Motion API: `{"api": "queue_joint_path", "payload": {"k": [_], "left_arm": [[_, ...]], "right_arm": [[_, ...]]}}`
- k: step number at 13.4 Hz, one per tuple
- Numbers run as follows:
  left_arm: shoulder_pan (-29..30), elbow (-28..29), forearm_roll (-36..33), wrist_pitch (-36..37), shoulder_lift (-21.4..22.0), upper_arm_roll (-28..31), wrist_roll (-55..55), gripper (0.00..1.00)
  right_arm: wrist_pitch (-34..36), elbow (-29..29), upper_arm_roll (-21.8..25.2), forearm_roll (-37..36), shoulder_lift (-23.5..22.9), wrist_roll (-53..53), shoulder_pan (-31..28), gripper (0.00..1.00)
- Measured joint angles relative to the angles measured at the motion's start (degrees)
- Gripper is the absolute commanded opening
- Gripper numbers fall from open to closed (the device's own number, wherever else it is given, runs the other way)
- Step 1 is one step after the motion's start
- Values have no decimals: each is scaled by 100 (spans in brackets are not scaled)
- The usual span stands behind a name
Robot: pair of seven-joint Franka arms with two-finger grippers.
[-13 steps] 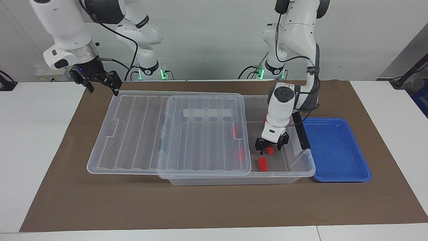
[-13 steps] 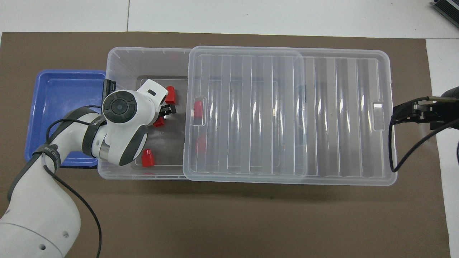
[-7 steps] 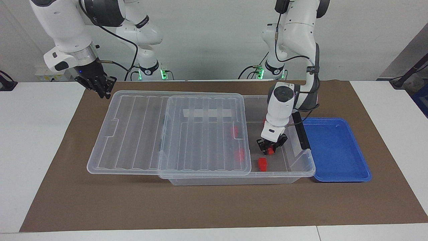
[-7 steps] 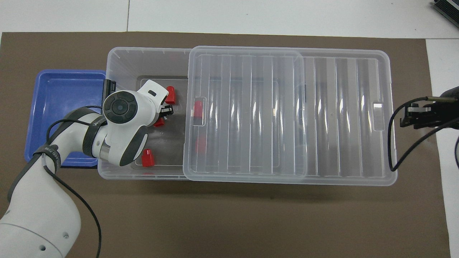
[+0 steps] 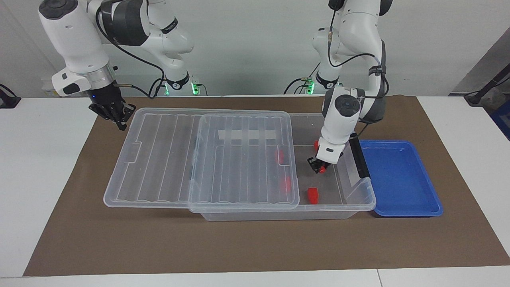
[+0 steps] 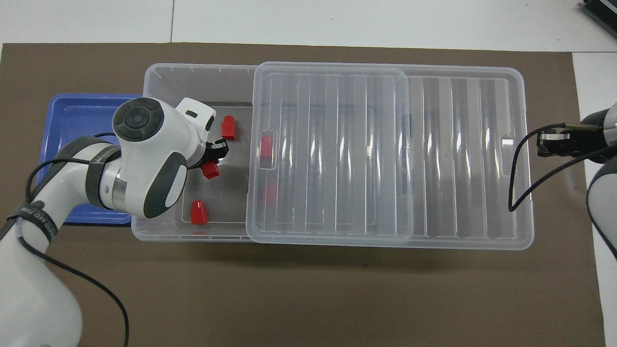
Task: Place red block in blue tray from box
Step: 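Grasp the red block and lift it with the left gripper, then carry the red block into the blue tray with the left gripper, then slide the lid back closed with the right gripper while the left gripper releases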
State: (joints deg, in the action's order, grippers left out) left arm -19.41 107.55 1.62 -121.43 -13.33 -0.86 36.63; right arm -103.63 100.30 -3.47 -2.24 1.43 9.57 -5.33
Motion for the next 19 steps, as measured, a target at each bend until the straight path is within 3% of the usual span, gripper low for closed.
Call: {"api": "queue_joint_path", "payload": {"k": [3, 5, 11, 14, 19], "left_arm": [[15, -850, 235, 1918, 619, 60, 33, 0], [197, -1448, 233, 2703, 753, 141, -20, 0], [1976, -1638, 235, 2853, 795, 221, -3212, 0], [2448, -1371, 92, 2352, 816, 254, -4375, 0], [2497, 211, 22, -404, 701, 226, -4499, 0]], "right_arm": [[-380, 183, 7, 0, -135, -239, -335, 0], [-694, 248, 10, 0, -337, -446, -535, 0], [-1191, 323, 6, 0, -900, -718, -658, 0], [-1205, 323, -11, 0, -948, -718, -517, 0], [-891, 312, -23, 407, -945, -718, -163, 0]]}}
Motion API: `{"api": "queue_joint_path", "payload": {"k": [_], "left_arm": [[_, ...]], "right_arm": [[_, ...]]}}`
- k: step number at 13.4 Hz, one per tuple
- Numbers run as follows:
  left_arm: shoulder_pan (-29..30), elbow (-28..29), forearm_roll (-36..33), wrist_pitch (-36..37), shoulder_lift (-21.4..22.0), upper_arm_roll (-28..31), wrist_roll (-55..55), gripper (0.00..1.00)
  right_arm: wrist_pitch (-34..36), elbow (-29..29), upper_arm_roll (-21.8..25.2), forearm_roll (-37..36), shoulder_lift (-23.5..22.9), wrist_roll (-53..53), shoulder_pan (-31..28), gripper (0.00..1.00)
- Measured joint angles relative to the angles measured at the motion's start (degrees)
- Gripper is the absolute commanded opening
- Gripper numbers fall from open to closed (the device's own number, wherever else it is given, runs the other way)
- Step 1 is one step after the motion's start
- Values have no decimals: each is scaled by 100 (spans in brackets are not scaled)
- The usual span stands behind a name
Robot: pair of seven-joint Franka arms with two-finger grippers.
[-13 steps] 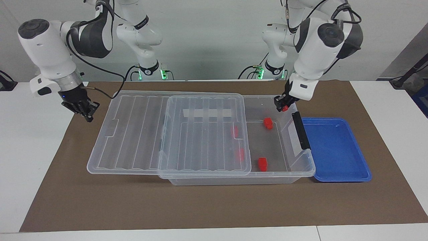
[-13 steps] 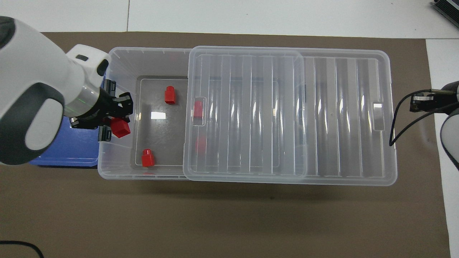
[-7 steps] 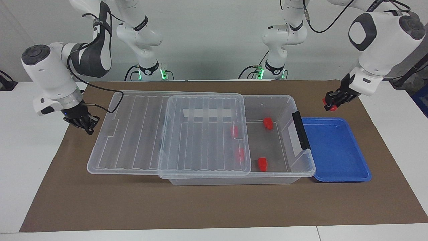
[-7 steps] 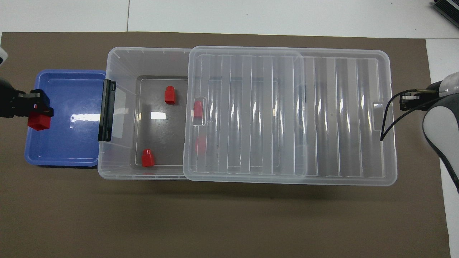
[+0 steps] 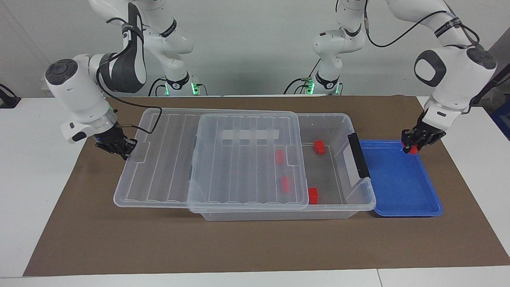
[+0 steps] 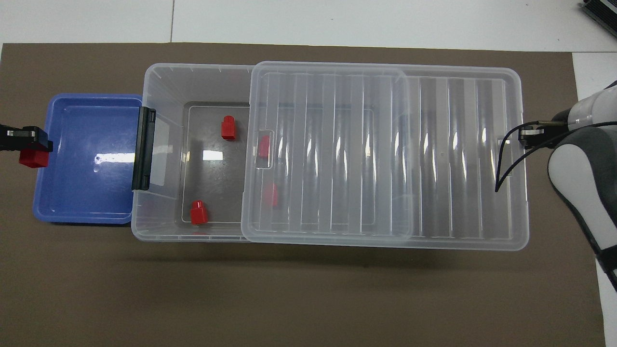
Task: Place red block in blue tray from box
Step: 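Slide the lid back closed with the right gripper while the left gripper releases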
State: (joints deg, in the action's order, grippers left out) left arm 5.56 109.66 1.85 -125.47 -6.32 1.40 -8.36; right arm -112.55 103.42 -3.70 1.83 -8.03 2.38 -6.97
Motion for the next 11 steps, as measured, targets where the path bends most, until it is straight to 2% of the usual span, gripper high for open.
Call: {"api": "queue_joint_path", "payload": {"k": [7, 11], "left_arm": [[181, 471, -5, -1545, -972, 9, -441, 0], [181, 696, -6, -1989, -1191, 0, -486, 0]], "right_arm": [[-40, 2, -20, 61, 1, 1, 910, 0], [-343, 71, -22, 84, 1, 57, 1358, 0]]}}
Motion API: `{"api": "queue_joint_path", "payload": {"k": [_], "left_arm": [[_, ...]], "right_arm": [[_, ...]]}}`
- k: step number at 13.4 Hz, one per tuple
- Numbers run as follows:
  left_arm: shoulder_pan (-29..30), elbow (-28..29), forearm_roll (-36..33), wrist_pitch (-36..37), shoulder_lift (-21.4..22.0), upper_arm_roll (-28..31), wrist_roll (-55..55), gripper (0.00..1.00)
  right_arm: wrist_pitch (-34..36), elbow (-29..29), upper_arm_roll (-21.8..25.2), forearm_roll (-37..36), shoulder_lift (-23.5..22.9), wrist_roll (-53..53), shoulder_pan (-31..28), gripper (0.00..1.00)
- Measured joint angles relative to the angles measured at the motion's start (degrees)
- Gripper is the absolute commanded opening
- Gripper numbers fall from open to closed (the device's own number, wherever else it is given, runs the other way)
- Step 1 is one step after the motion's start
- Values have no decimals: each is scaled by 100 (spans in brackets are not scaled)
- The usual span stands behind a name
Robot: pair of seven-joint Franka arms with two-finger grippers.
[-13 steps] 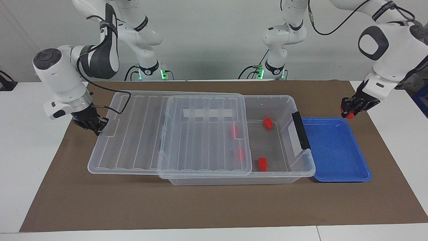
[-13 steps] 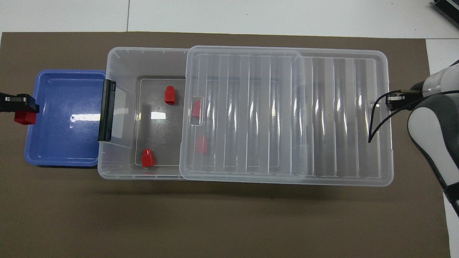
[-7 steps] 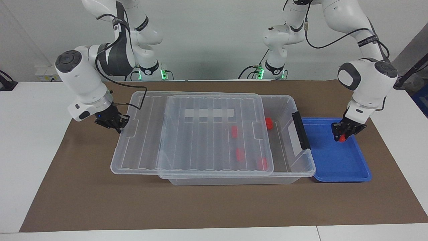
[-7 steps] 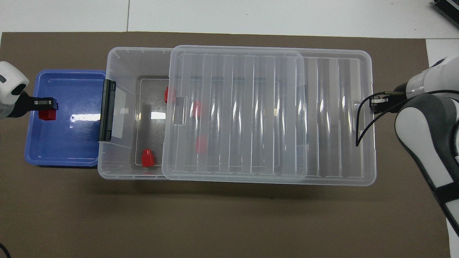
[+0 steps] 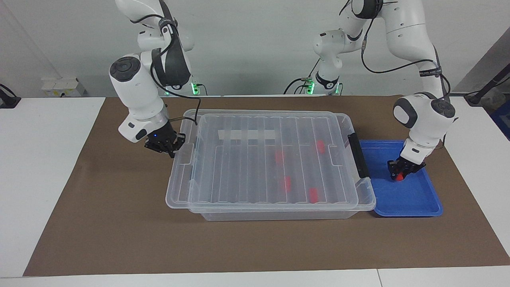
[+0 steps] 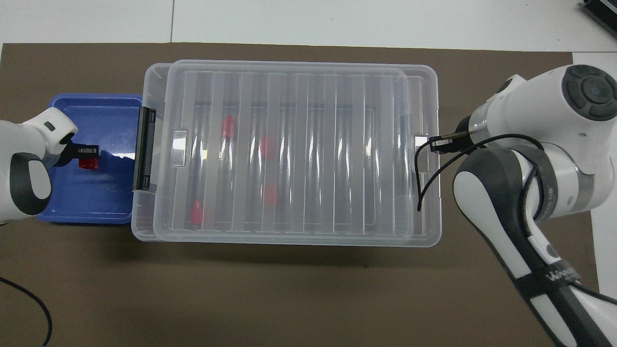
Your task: Place red block in blue tray from box
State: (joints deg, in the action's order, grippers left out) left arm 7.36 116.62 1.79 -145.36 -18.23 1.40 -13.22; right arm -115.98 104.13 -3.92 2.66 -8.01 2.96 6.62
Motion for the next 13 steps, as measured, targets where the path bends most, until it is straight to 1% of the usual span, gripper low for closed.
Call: {"api": "queue_joint_path", "payload": {"k": [1, 2, 3, 4, 7, 8, 9, 10, 11, 12, 13], "left_arm": [[0, 104, 0, -168, -16, 0, -4, 16], [0, 155, 0, -259, -1, -2, -7, 68], [0, 157, 0, -268, 3, -2, -11, 81], [0, 158, 0, -282, -1, -1, -17, 100], [0, 140, 0, -252, 0, -18, -25, 100], [-3, 59, 0, -92, 34, -35, -25, 100], [-11, -128, 0, 297, 113, -49, -24, 100], [-17, -424, 0, 902, 244, -63, -24, 100], [-19, -761, 0, 1577, 410, -73, -23, 100], [-20, -1077, 0, 2215, 602, -83, -22, 100], [-20, -1317, 0, 2728, 787, -94, -21, 100]], "right_arm": [[-78, 34, -1, 3, 0, 3, 90, 0], [-167, 77, -2, 6, 0, 17, 171, 0], [-222, 109, -2, 7, 0, 31, 221, 0], [-230, 123, -2, 8, 0, 34, 248, 0], [-230, 125, 1, 15, 6, 35, 242, 0], [-230, 124, 4, 17, 24, 35, 223, 0], [-230, 122, 16, 17, 54, 35, 202, 0], [-219, 118, 42, 17, 98, 60, 185, 0], [-171, 114, 62, 17, 159, 144, 135, 61], [-65, 110, 71, 17, 237, 238, 46, 100], [52, 106, 78, 16, 329, 316, -68, 100]]}}
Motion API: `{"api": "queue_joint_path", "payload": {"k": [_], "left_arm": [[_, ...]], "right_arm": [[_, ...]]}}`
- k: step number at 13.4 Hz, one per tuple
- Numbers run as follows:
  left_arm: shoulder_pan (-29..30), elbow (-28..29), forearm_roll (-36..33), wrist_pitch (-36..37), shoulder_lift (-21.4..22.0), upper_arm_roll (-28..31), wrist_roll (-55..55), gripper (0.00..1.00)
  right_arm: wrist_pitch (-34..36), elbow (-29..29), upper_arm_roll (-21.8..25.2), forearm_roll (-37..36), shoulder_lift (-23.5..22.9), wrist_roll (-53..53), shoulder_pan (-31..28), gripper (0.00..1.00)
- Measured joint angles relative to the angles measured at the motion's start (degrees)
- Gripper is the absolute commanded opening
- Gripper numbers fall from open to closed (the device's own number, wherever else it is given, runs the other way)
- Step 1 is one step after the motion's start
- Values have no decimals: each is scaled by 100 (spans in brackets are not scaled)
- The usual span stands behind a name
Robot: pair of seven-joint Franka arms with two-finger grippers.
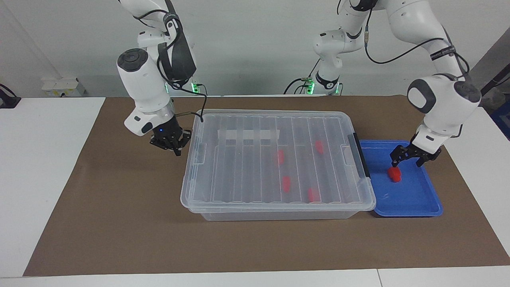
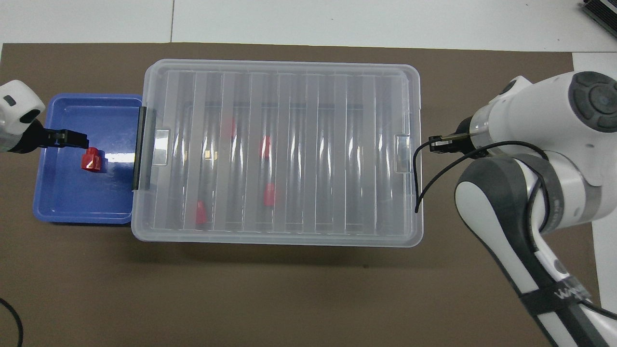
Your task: Place red block in blue tray from box
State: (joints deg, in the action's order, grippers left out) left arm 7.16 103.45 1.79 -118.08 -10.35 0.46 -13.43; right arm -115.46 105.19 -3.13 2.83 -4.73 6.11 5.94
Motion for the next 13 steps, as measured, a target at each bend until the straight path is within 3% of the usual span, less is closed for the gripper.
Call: {"api": "queue_joint_path", "payload": {"k": [5, 13], "left_arm": [[-31, -576, 0, 1170, 543, -86, 6, 100], [-24, -619, 0, 2039, 1171, -36, 7, 100]], "right_arm": [[677, -142, 53, -251, 440, 355, -527, 100], [1823, -818, 62, -412, 679, 383, -576, 100]]}}
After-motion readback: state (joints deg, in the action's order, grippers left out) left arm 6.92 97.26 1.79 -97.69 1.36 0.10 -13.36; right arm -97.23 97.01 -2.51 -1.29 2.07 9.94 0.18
